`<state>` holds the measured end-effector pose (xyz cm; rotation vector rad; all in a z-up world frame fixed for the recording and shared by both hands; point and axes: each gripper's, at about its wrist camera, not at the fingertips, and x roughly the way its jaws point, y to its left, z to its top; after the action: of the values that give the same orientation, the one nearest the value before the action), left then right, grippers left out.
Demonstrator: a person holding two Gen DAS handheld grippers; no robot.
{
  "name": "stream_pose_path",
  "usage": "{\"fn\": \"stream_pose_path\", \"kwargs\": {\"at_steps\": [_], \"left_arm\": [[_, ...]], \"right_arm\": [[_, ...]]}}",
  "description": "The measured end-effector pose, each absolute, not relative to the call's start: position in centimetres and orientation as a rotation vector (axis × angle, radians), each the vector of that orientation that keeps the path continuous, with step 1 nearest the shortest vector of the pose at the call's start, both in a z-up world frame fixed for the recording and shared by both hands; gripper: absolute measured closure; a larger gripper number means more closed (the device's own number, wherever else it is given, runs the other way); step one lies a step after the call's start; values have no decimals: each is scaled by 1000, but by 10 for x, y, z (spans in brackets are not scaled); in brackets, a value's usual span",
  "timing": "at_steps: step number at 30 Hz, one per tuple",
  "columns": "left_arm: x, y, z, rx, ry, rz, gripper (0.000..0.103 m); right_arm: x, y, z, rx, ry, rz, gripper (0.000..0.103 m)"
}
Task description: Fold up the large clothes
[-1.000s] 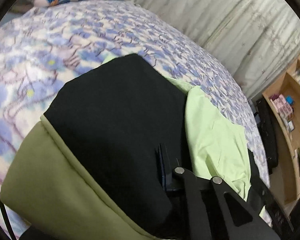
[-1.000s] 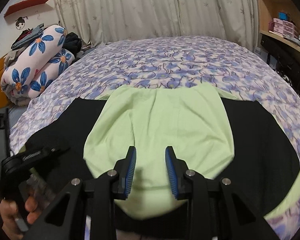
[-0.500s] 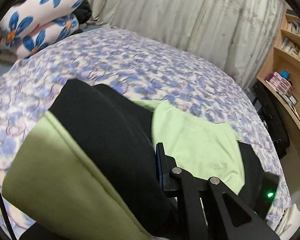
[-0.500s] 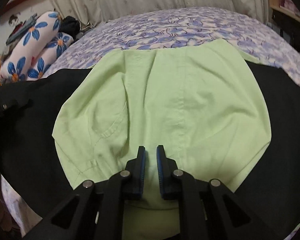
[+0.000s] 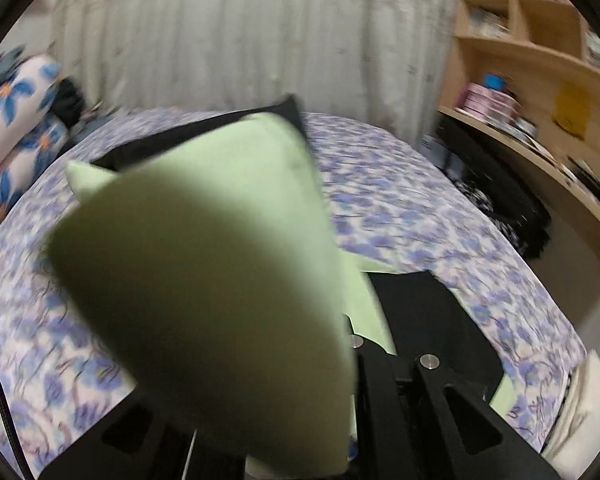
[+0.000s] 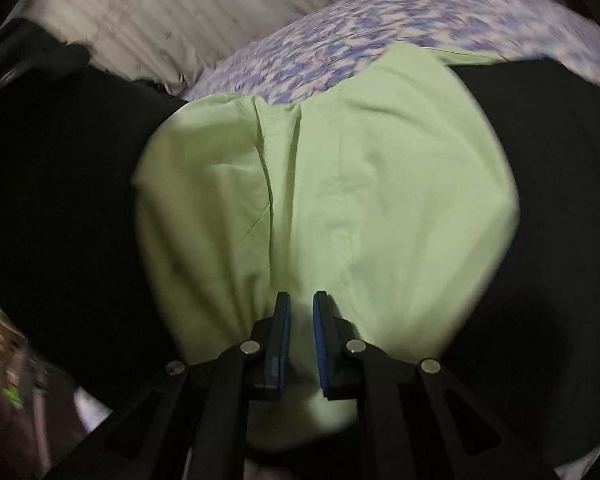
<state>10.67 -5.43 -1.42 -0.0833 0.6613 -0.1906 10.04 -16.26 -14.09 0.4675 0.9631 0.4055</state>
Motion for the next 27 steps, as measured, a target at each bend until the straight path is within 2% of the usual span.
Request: {"fn": "stream_pose_path", "kwargs": {"at_steps": [5,9,13,15,18,19,20,22,27], "left_arm": [[111,-129,-21,13,673,-309,97],[108,-190,-47,107,702,-413,96],[102,-242,-100,229,785,-502,93],[107,-256,-129,247,891,-511,89],[107,-258,-134,259,901,-519,79],[106,-255,-131,246,906,-542,69],[105,-251,-126,226,920,-574,52],[104,-244,-117,198,919,-583,36],[99,-219,-85,104,914,-632,32]], "right_arm": [[57,-228,-122,510,857,223,92],[28,-281,-108,502,787,4,92],[11,-312,-106,494,781,-112,91],[10,-312,-117,444,827,-147,92],[6,-310,-127,462,840,-131,92],[6,-308,-127,451,836,-131,92],[6,-306,-127,445,833,-133,92],[8,-307,-125,454,835,-133,92],[7,-324,-111,460,826,-142,92]]}}
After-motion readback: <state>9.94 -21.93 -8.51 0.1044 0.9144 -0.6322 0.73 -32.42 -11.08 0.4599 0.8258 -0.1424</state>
